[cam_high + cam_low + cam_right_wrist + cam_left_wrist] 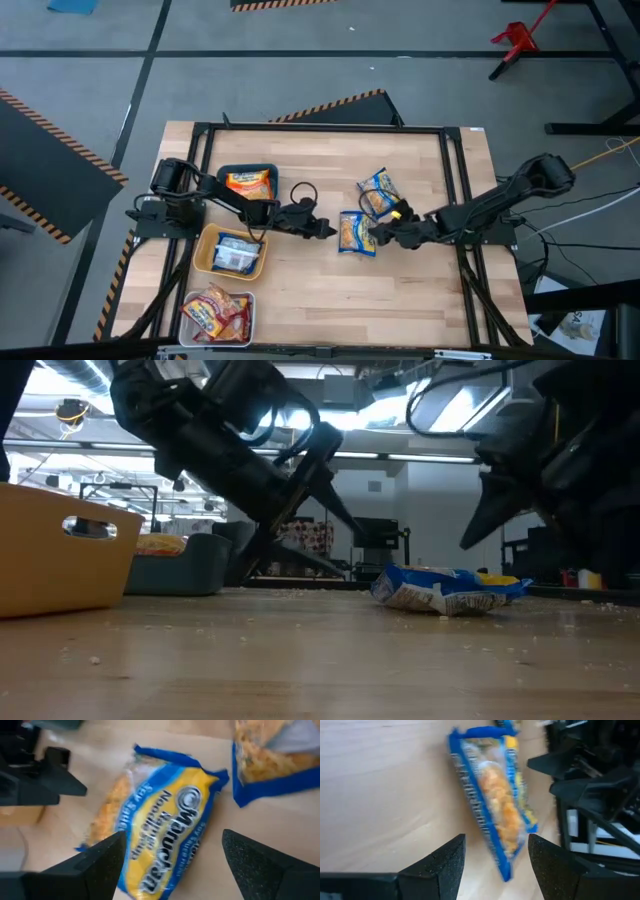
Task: Sort Maruchan noodles
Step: Put the bottom blue noodle pack into the yellow bin
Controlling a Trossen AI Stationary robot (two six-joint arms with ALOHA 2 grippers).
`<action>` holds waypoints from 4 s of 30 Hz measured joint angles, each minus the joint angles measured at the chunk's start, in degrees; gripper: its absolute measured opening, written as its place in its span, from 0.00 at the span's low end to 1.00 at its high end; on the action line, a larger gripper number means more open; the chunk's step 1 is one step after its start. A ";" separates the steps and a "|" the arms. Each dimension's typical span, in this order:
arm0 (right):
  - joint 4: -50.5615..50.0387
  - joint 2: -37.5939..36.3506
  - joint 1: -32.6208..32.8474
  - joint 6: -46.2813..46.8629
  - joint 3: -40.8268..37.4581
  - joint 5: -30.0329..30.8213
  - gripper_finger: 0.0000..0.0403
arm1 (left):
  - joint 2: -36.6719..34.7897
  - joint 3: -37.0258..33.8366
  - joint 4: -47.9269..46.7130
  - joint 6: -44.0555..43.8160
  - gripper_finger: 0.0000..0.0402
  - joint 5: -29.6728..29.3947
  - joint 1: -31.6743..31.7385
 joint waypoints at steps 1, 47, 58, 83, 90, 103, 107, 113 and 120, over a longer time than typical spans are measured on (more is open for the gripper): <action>0.11 0.92 0.00 0.79 -0.01 -0.12 0.79 | 0.02 0.00 -0.85 -0.21 0.52 -0.09 0.00; 23.05 16.87 -4.92 -8.02 4.85 -4.62 0.78 | 4.83 0.17 -0.57 -6.17 0.52 2.24 -0.74; 23.46 17.18 -4.90 -7.97 4.87 -5.12 0.78 | 4.91 0.13 -1.45 -7.70 0.52 -1.54 -1.70; 25.67 17.18 -4.90 -9.57 4.85 -5.12 0.78 | 5.00 -0.04 -0.91 -7.10 0.33 -5.37 -2.56; 25.48 17.18 -4.90 -9.62 4.79 -5.00 0.78 | 5.00 -0.04 -0.70 -5.27 0.15 -7.75 -3.55; 23.59 16.94 -4.90 -12.83 4.79 -5.23 0.78 | 5.09 -0.17 4.36 -2.46 0.00 -9.09 -4.02; 22.78 15.26 -4.90 -15.18 4.79 -5.61 0.78 | 5.20 -0.24 6.10 -2.82 0.00 -9.24 -4.75; 23.09 13.77 -4.90 -15.51 4.81 -7.31 0.78 | 4.18 -0.31 6.01 -4.33 0.00 -11.22 -6.38; 23.90 13.79 -4.90 -15.48 4.81 -8.61 0.78 | 1.45 -0.24 6.43 -4.27 0.00 -13.35 -7.66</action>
